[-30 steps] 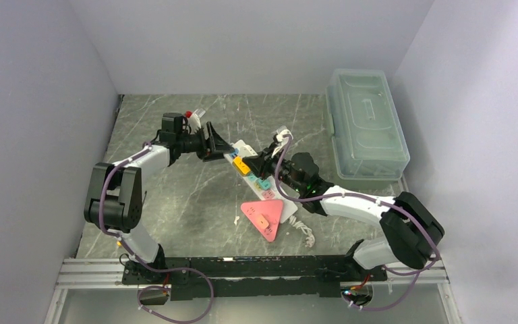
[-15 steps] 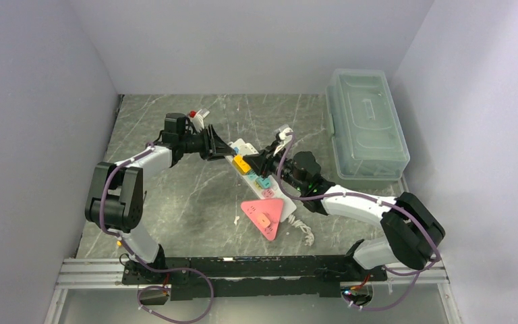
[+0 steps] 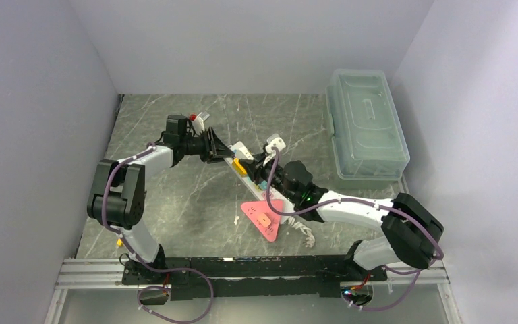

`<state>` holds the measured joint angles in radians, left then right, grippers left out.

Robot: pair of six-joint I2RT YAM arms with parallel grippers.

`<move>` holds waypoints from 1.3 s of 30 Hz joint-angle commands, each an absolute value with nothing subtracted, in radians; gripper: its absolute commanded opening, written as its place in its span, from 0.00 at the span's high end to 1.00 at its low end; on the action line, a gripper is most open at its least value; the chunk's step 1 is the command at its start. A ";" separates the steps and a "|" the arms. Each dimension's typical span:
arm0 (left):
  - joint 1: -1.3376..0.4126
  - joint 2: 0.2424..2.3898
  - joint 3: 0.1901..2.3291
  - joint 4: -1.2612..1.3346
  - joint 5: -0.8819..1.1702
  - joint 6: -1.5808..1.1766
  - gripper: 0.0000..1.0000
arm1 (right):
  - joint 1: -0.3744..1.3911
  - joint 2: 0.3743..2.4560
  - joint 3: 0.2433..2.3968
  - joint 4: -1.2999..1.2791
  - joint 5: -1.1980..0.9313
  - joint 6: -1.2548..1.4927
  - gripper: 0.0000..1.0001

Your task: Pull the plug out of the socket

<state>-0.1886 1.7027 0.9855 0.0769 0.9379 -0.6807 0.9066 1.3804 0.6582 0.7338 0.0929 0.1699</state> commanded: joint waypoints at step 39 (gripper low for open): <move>-0.138 1.582 1.040 -0.103 0.853 -0.553 1.00 | 0.481 1.619 0.931 0.090 0.453 0.263 0.95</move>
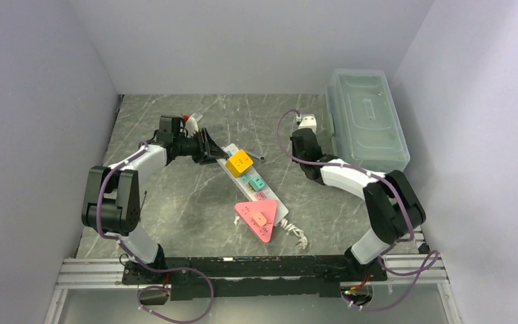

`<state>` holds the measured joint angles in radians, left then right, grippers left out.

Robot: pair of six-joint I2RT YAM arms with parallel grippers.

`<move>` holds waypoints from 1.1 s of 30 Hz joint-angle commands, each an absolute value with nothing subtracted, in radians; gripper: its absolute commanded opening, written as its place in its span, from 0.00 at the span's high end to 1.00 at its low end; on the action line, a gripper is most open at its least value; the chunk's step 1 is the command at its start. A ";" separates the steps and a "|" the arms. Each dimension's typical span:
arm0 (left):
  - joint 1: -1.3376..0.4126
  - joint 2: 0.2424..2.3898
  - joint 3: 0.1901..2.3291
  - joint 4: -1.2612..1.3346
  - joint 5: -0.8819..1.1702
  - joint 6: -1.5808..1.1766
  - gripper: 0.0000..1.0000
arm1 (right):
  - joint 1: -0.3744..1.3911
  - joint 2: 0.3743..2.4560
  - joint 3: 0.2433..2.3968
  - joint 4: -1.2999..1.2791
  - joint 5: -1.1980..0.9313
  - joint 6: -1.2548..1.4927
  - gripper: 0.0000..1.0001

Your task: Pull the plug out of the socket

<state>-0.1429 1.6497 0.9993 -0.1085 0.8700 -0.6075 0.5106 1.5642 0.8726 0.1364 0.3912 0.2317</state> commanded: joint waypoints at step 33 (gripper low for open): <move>-0.138 1.619 1.047 -0.097 0.838 -0.580 1.00 | 0.687 1.244 0.833 0.287 -0.195 0.132 0.00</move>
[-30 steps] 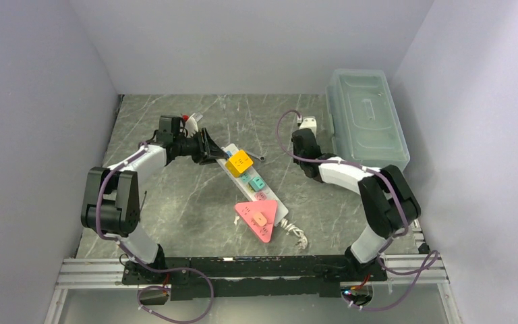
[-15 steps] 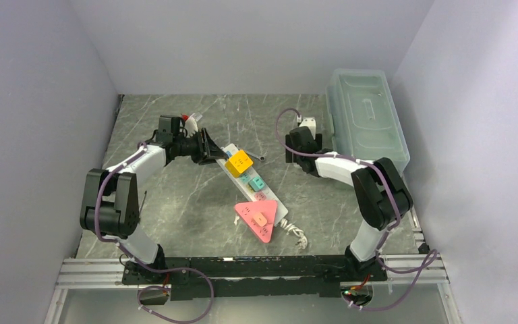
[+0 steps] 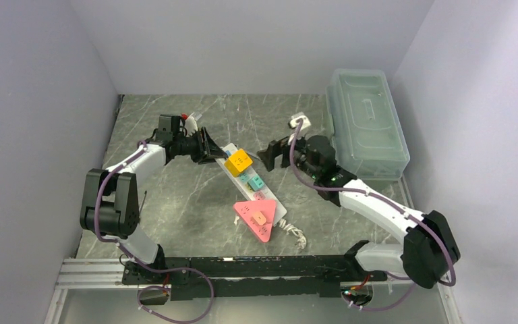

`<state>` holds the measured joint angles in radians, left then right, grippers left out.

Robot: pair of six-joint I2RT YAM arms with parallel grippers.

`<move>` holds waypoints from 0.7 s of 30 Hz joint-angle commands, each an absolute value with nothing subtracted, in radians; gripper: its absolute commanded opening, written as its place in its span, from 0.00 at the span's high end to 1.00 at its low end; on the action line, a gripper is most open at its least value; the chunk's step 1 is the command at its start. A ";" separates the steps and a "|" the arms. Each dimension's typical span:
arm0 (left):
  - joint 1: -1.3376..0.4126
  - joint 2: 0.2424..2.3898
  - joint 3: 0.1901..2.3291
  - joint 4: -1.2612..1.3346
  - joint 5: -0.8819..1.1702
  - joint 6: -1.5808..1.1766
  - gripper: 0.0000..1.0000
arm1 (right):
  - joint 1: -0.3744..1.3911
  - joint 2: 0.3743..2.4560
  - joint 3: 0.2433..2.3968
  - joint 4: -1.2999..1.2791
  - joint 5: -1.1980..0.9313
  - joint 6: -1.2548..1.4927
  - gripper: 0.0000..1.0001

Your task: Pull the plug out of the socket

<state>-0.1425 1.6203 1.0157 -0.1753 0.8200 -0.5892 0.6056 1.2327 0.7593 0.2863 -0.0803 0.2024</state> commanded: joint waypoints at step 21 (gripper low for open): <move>-0.138 1.611 1.032 -0.059 0.856 -0.598 1.00 | 0.870 1.509 0.956 0.288 0.009 -0.002 0.01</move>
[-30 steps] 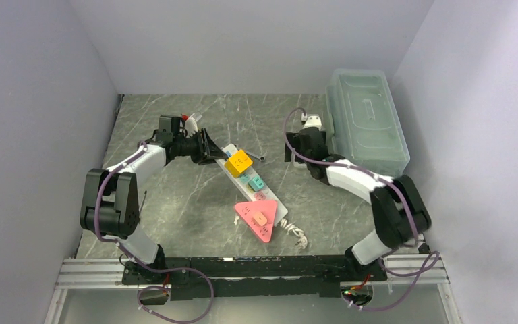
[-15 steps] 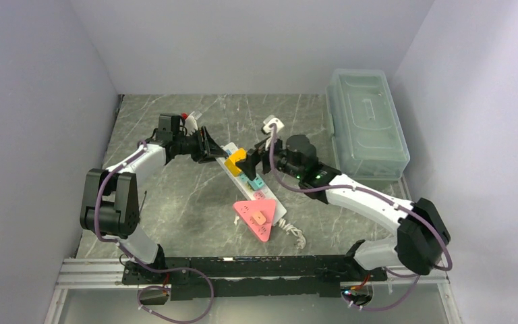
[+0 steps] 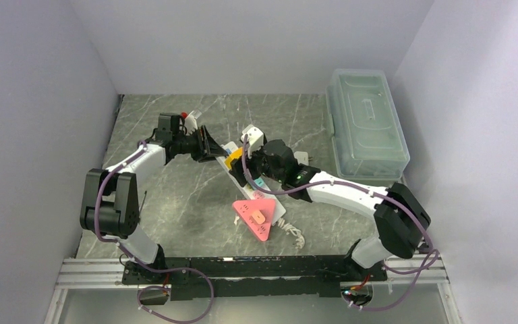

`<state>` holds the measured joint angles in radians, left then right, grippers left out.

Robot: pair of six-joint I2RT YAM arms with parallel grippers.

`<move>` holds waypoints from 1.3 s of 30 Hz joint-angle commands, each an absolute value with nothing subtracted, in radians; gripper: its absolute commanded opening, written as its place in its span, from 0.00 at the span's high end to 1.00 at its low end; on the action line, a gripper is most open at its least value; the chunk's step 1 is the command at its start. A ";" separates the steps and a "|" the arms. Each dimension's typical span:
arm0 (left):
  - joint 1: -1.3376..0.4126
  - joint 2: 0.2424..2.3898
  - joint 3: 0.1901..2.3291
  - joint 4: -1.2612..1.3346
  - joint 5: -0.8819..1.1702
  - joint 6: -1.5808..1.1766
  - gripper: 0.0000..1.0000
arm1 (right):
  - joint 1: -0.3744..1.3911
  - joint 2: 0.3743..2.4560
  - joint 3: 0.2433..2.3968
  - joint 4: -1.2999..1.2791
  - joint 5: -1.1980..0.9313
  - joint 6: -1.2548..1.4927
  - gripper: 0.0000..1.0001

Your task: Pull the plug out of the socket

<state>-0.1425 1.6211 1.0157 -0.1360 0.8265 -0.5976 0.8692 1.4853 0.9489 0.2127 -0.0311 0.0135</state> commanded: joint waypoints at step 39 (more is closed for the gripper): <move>-0.148 1.641 1.031 -0.035 0.865 -0.620 1.00 | 0.872 1.560 0.833 0.539 0.005 0.113 0.96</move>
